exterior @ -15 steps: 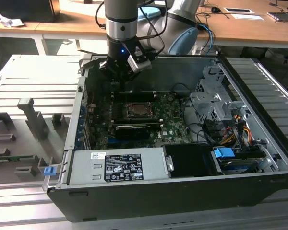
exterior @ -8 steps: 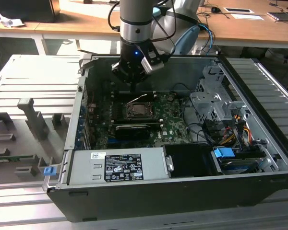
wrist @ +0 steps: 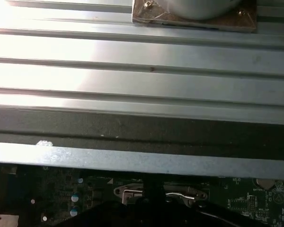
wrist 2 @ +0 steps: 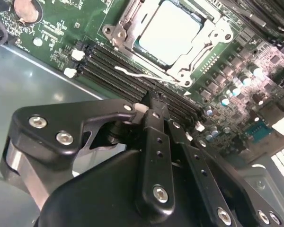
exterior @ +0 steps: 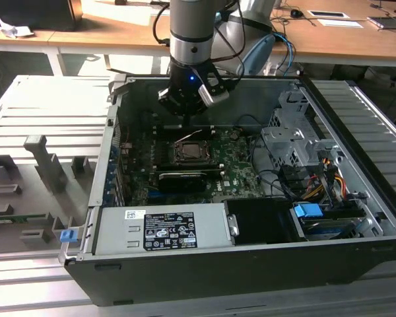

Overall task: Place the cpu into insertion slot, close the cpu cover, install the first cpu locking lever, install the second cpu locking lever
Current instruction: 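Install the first cpu locking lever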

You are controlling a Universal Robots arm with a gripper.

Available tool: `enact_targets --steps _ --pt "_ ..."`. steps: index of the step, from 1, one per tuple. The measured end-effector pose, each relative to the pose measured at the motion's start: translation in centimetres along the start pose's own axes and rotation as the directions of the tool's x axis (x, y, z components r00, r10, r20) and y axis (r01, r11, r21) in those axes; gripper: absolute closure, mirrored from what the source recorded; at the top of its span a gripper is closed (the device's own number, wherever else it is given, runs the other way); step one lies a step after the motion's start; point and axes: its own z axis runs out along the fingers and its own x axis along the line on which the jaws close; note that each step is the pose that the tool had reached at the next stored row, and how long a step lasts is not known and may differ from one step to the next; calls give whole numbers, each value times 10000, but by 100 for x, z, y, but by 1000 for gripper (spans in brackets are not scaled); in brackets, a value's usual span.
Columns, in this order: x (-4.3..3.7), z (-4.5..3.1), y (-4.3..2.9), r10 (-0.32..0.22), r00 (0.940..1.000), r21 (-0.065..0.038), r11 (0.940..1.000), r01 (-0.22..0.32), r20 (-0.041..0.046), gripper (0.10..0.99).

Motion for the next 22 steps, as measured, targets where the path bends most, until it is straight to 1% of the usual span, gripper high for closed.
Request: enact_targets --steps 1,2,4,6,11,15,18,22 --pt "1 23 -4 1 10000 0 10000 -1 4 980" --pt "-4 79 -10 0 10000 1 10000 0 5 980" --pt "-26 100 -13 5 10000 1 10000 -5 5 980" --pt "-77 134 -16 147 9999 4 9999 -147 17 980" --pt "-164 158 -22 133 9999 7 9999 -133 16 980" --pt "-174 192 -10 71 10000 11 10000 -71 10 980" --pt "-212 237 -4 -19 10000 20 10000 19 0 980" --pt "-245 261 -8 -32 10000 23 10000 32 0 980"
